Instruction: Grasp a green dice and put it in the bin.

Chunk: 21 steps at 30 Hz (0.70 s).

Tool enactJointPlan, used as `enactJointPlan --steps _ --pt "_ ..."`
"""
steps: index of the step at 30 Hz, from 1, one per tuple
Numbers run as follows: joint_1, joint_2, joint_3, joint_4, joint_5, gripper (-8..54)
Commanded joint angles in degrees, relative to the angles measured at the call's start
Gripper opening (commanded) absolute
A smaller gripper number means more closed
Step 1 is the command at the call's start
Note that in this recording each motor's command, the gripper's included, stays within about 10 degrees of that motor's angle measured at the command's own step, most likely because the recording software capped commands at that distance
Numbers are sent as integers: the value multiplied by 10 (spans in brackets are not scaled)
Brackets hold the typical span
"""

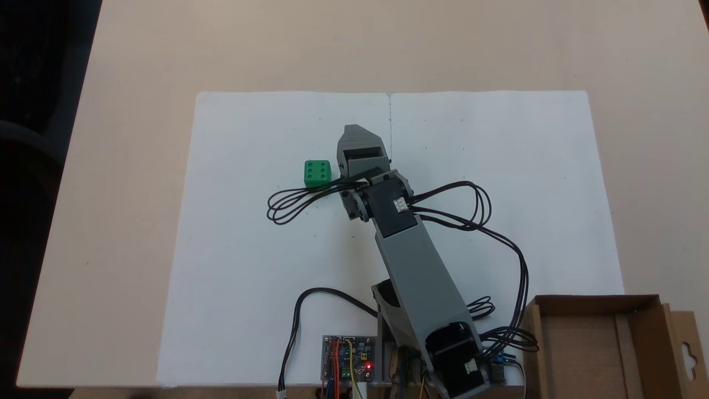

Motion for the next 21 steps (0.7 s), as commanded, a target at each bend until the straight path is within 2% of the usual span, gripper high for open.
enactJointPlan --steps 1,7,21 --pt "-8 5 -19 93 43 359" --pt "0 -86 -64 255 84 361" --pt "-58 -243 -255 301 182 360"
